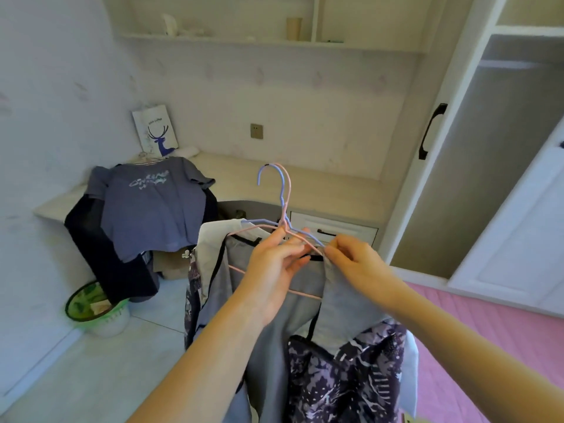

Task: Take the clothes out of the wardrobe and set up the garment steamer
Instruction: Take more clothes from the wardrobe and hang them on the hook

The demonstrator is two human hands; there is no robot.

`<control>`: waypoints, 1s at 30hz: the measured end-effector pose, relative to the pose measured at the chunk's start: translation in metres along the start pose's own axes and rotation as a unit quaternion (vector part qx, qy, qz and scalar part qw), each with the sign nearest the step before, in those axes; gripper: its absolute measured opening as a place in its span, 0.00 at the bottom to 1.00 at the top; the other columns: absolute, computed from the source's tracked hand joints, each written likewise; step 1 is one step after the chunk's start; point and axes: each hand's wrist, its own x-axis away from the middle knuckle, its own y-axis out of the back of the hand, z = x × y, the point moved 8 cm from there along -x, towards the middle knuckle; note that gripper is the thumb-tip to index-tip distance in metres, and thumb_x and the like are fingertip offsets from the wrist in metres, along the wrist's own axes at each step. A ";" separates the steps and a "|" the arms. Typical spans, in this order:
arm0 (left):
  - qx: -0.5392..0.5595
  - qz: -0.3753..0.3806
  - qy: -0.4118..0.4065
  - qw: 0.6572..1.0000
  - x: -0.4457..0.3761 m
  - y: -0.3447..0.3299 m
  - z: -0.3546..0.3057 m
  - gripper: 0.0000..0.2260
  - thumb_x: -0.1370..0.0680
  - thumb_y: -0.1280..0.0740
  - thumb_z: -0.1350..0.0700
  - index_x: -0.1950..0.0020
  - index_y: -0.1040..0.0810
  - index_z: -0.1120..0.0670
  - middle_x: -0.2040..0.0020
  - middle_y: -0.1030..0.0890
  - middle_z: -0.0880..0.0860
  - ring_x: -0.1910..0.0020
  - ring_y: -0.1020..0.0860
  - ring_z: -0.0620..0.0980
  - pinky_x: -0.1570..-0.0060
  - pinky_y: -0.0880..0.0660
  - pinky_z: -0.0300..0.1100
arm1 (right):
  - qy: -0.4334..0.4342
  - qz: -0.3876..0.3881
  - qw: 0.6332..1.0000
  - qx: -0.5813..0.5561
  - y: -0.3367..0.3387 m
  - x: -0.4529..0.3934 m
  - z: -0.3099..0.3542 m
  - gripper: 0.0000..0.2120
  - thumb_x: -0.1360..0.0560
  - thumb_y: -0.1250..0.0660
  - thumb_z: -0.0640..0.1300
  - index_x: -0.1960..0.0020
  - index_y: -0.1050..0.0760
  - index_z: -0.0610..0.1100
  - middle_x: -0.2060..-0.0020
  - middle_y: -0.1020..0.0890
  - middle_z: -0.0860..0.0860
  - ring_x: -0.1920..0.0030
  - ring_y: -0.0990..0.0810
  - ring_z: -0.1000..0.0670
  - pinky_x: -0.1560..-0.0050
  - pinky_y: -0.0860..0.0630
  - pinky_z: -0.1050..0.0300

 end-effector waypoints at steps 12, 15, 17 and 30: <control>0.084 -0.002 0.019 0.996 -0.050 0.081 -0.066 0.06 0.22 0.41 0.68 0.49 0.31 0.59 0.48 0.25 0.68 0.42 0.23 0.69 0.47 0.21 0.54 | -0.108 0.032 0.986 -0.125 -0.066 -0.092 0.034 0.11 0.29 0.31 0.48 0.65 0.24 0.42 0.69 0.29 0.45 0.65 0.33 0.49 0.62 0.37 0.56; 0.112 0.018 0.014 0.993 -0.059 0.100 -0.081 0.06 0.25 0.37 0.68 0.52 0.30 0.58 0.48 0.25 0.67 0.45 0.23 0.67 0.47 0.21 0.54 | -0.135 0.054 0.978 -0.153 -0.089 -0.114 0.044 0.09 0.29 0.30 0.49 0.63 0.23 0.43 0.68 0.28 0.43 0.66 0.31 0.47 0.61 0.35 0.54; 0.134 0.035 0.006 0.990 -0.065 0.113 -0.092 0.10 0.28 0.34 0.68 0.53 0.31 0.57 0.52 0.26 0.64 0.46 0.23 0.66 0.47 0.21 0.54 | -0.131 0.055 0.981 -0.135 -0.100 -0.127 0.055 0.13 0.26 0.32 0.48 0.63 0.22 0.39 0.68 0.27 0.43 0.66 0.30 0.48 0.62 0.34 0.56; 0.185 -0.004 -0.003 0.983 -0.107 0.185 -0.136 0.10 0.21 0.39 0.64 0.41 0.26 0.56 0.36 0.25 0.54 0.36 0.24 0.59 0.48 0.23 0.50 | 0.019 -0.065 0.997 -0.030 -0.149 -0.165 0.139 0.11 0.23 0.36 0.46 0.61 0.23 0.42 0.75 0.26 0.52 0.76 0.33 0.57 0.74 0.37 0.64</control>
